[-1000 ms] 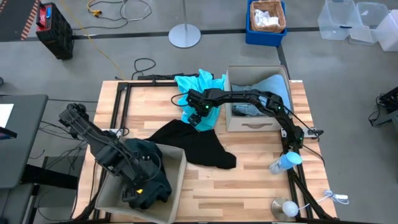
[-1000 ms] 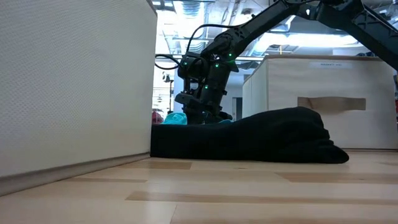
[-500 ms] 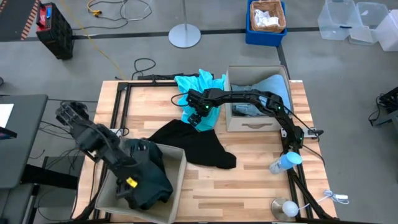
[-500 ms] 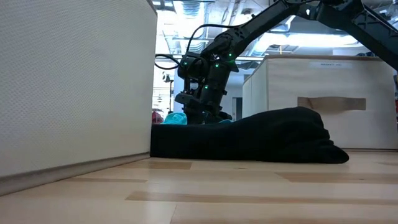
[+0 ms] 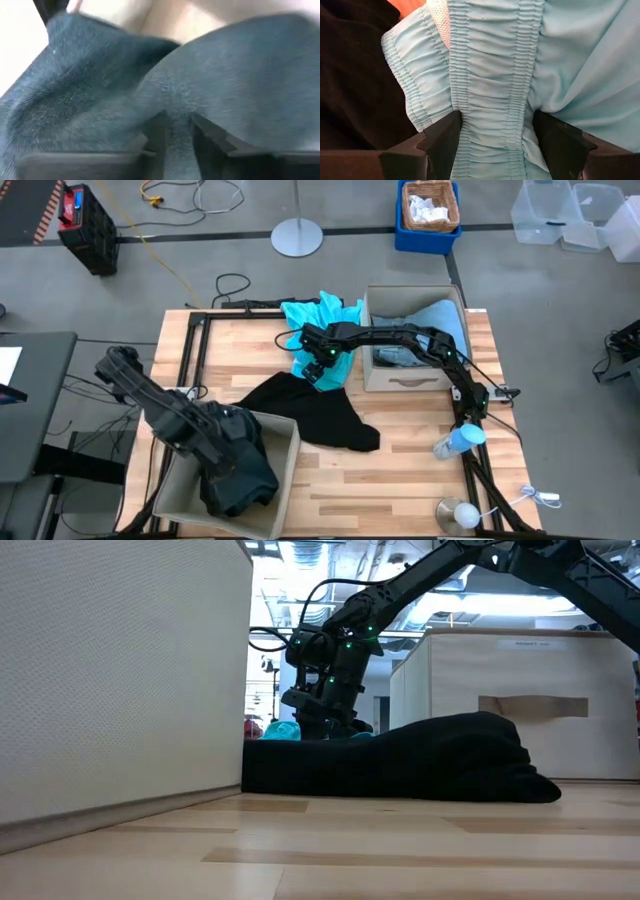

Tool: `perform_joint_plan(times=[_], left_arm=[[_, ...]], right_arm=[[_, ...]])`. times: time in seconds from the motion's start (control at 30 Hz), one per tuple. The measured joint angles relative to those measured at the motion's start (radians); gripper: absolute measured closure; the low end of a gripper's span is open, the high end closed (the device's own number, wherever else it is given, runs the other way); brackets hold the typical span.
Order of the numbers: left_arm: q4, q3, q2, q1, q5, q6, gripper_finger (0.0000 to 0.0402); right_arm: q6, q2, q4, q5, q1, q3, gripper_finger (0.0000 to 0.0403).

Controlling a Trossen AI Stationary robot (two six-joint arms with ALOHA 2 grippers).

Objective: Sort clothes
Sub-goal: Put the dark blue pants into the bottom laundry bin

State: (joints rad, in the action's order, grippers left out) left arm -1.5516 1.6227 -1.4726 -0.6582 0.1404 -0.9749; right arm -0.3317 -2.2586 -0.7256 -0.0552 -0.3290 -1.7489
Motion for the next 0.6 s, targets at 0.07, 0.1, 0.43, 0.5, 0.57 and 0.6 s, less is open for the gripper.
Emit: perform_joint_plan(times=[0.07,0.1,0.43,0.5,0.57,0.6], left_arm=[[0.011,-0.051,0.001,0.000,-0.002,-0.005,0.0356],[0.023,-0.075,0.002,0.000,-0.003,-0.006,0.0370],[0.335,-0.322,0.002,-0.001,-0.133,0.001,0.0401],[0.380,-0.365,0.002,-0.001,-0.173,-0.020,0.0401],[0.424,-0.405,0.003,-0.001,-0.221,-0.027,0.0401],[0.454,-0.427,0.003,-0.003,-0.237,-0.028,0.0401]], right_arm=[[0.000,0.000,0.000,0.000,0.000,0.000,0.0127],[0.000,0.000,0.000,0.000,0.000,0.000,0.0127],[0.001,0.000,-0.002,0.000,-0.001,0.000,0.0127],[0.001,0.000,-0.003,0.000,-0.001,0.000,0.0127],[0.001,0.000,-0.006,0.000,-0.001,0.000,0.0127],[0.001,0.000,-0.006,0.000,-0.001,0.000,0.0127]])
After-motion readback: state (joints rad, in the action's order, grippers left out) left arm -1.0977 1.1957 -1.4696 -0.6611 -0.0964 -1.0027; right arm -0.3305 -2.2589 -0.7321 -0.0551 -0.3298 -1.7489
